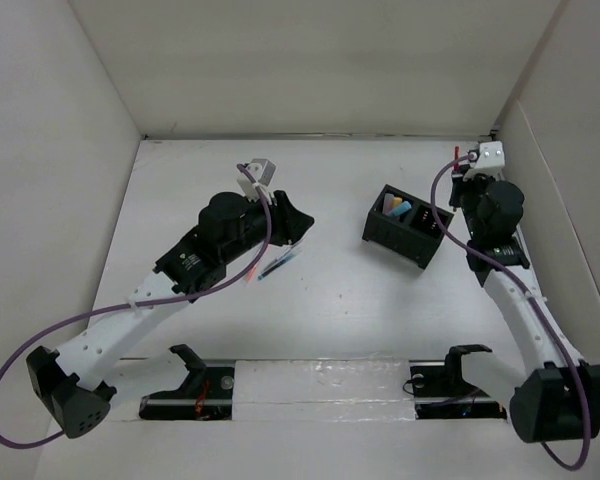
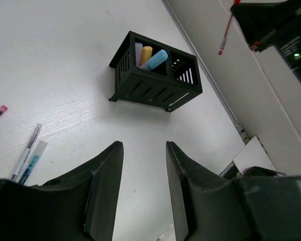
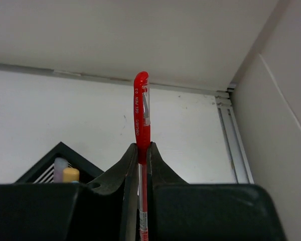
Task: Organize the desk
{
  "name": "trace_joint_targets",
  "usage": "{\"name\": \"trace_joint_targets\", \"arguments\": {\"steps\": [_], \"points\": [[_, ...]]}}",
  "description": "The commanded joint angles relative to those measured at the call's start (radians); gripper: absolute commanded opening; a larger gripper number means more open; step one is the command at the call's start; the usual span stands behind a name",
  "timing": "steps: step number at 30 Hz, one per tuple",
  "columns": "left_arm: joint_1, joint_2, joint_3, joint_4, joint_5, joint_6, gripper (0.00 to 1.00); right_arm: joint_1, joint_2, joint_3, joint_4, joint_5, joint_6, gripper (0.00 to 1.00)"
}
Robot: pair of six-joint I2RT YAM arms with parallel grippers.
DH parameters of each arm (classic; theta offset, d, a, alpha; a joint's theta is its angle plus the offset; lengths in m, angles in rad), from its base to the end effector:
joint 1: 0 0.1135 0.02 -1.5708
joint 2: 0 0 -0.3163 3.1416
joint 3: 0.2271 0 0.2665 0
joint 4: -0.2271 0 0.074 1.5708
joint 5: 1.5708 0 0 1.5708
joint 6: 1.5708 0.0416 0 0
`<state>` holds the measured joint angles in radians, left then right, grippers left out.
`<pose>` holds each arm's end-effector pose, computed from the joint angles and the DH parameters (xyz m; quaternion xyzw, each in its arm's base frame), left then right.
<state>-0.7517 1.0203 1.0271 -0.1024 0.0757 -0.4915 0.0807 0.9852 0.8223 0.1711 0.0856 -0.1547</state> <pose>0.1649 -0.1585 0.4338 0.1212 0.7300 -0.4141 0.5300 0.2261 0.0147 0.3951 -0.0524 0.7023 -0.0564 0.7078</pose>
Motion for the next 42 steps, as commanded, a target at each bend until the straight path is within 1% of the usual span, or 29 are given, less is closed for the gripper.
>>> {"name": "trace_joint_targets", "arguments": {"steps": [1,2,3,5,6,8,12,13,17,20,21,23,24,27,30,31,32,33,35,36,37,38,39,40,42], "points": [[-0.005,-0.009,0.041,0.086,-0.016,0.024,0.35,-0.079,0.081,-0.044,0.191,-0.26,-0.034,0.0],[-0.005,-0.006,0.042,0.076,-0.027,0.03,0.36,-0.096,0.101,-0.051,0.233,-0.291,-0.014,0.0],[-0.005,-0.009,0.041,0.064,-0.048,0.03,0.35,-0.119,0.133,-0.066,0.281,-0.355,0.0,0.0],[-0.005,-0.015,0.036,0.055,-0.066,0.025,0.36,-0.119,0.153,-0.077,0.307,-0.391,0.004,0.0],[-0.005,-0.019,0.024,0.05,-0.1,0.022,0.36,-0.13,0.161,-0.081,0.314,-0.409,0.004,0.0],[-0.005,-0.031,0.008,0.034,-0.128,0.019,0.36,-0.13,0.171,-0.104,0.336,-0.406,0.01,0.0],[-0.005,-0.052,-0.048,-0.003,-0.183,0.021,0.36,-0.13,0.22,-0.14,0.393,-0.467,0.029,0.0],[-0.005,-0.063,-0.061,-0.011,-0.215,0.022,0.35,-0.13,0.225,-0.15,0.404,-0.474,0.036,0.0],[-0.005,-0.075,-0.114,-0.069,-0.269,0.024,0.34,-0.13,0.201,-0.215,0.435,-0.471,0.06,0.0],[-0.005,-0.077,-0.156,-0.08,-0.257,0.03,0.34,-0.13,0.167,-0.248,0.407,-0.465,0.05,0.0],[-0.005,-0.078,-0.188,-0.076,-0.252,0.031,0.34,-0.139,0.147,-0.258,0.4,-0.449,0.05,0.04],[-0.005,-0.077,-0.214,-0.062,-0.231,0.045,0.36,-0.139,0.13,-0.278,0.39,-0.442,0.052,0.17],[-0.005,-0.074,-0.235,-0.059,-0.226,0.05,0.36,-0.139,0.119,-0.279,0.384,-0.434,0.052,0.31],[-0.005,-0.04,-0.266,-0.037,-0.202,0.079,0.4,-0.139,0.08,-0.252,0.312,-0.431,0.031,0.5],[-0.005,0.012,-0.266,-0.026,-0.195,0.116,0.4,-0.139,0.038,-0.216,0.24,-0.431,0.012,0.56],[-0.005,0.038,-0.268,-0.023,-0.201,0.122,0.4,-0.139,0.014,-0.21,0.229,-0.431,0.012,0.57],[-0.005,0.047,-0.269,-0.011,-0.206,0.131,0.39,-0.139,0.001,-0.204,0.206,-0.431,0.011,0.56],[-0.005,0.055,-0.277,-0.002,-0.211,0.149,0.39,-0.139,-0.012,-0.19,0.193,-0.429,0.01,0.53],[-0.005,0.081,-0.286,0.026,-0.22,0.162,0.38,-0.139,-0.057,-0.177,0.139,-0.434,0.009,0.39],[-0.005,0.095,-0.277,0.029,-0.218,0.166,0.36,-0.139,-0.074,-0.167,0.124,-0.44,0.007,0.19],[-0.005,0.133,-0.268,0.029,-0.217,0.171,0.33,-0.139,-0.088,-0.166,0.107,-0.44,0.01,0.09],[-0.005,0.179,-0.224,0.014,-0.215,0.175,0.26,-0.139,-0.132,-0.167,0.064,-0.44,0.02,0.0],[-0.005,0.179,-0.223,0.013,-0.215,0.176,0.25,-0.139,-0.132,-0.167,0.064,-0.445,0.02,0.0],[-0.005,0.222,-0.214,0.012,-0.212,0.182,0.24,-0.139,-0.143,-0.173,0.053,-0.451,0.021,0.0],[-0.005,0.259,-0.202,0.029,-0.22,0.179,0.24,-0.116,-0.18,-0.183,0.027,-0.452,0.029,0.0]]}}
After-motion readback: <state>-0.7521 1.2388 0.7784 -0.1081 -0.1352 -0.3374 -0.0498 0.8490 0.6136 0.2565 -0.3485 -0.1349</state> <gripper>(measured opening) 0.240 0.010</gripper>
